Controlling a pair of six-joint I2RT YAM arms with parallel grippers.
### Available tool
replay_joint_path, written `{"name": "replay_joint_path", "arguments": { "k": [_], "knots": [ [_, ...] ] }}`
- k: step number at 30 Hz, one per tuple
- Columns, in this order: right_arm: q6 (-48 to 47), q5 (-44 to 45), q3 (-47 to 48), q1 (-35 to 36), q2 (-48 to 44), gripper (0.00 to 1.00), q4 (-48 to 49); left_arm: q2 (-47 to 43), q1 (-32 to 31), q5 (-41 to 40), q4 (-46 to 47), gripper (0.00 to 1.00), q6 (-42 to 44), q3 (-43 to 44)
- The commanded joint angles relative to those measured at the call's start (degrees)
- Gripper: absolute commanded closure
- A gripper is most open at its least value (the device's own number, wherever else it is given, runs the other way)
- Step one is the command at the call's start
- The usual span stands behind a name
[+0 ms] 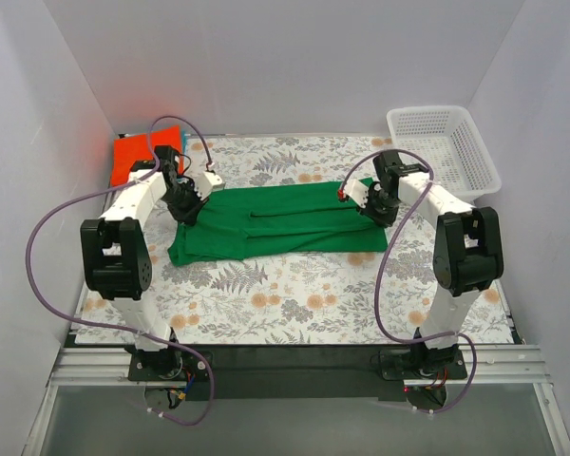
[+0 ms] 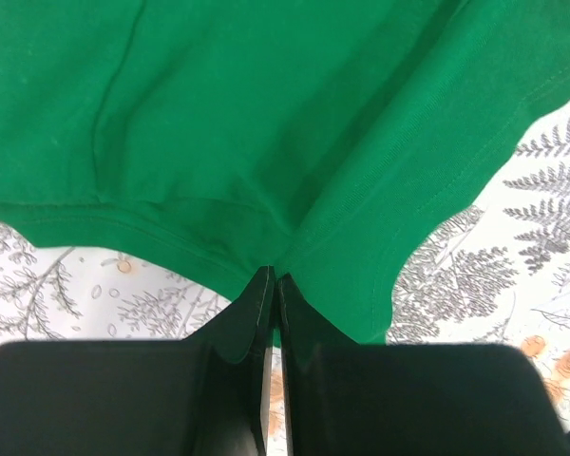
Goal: Fold and stack the t-shirts
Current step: Fold the tshirt
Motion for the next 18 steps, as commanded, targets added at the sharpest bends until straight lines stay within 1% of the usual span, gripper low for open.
{"name": "replay_joint_path", "arguments": {
  "k": [1, 8, 18],
  "knots": [
    [-3.57, -0.02, 3.86, -0.56, 1.92, 0.99, -2.05, 1.19, 0.42, -0.11, 0.68, 1.00, 1.33, 3.42],
    [-3.66, 0.07, 6.85, -0.73, 5.09, 0.99, -2.13, 4.62, 0.34, -0.20, 1.47, 1.00, 2.12, 6.24],
    [-3.22, -0.55, 7.64, -0.82, 6.58, 0.99, -2.13, 8.57, 0.34, -0.02, 1.91, 1.00, 3.00, 10.02]
  ]
}}
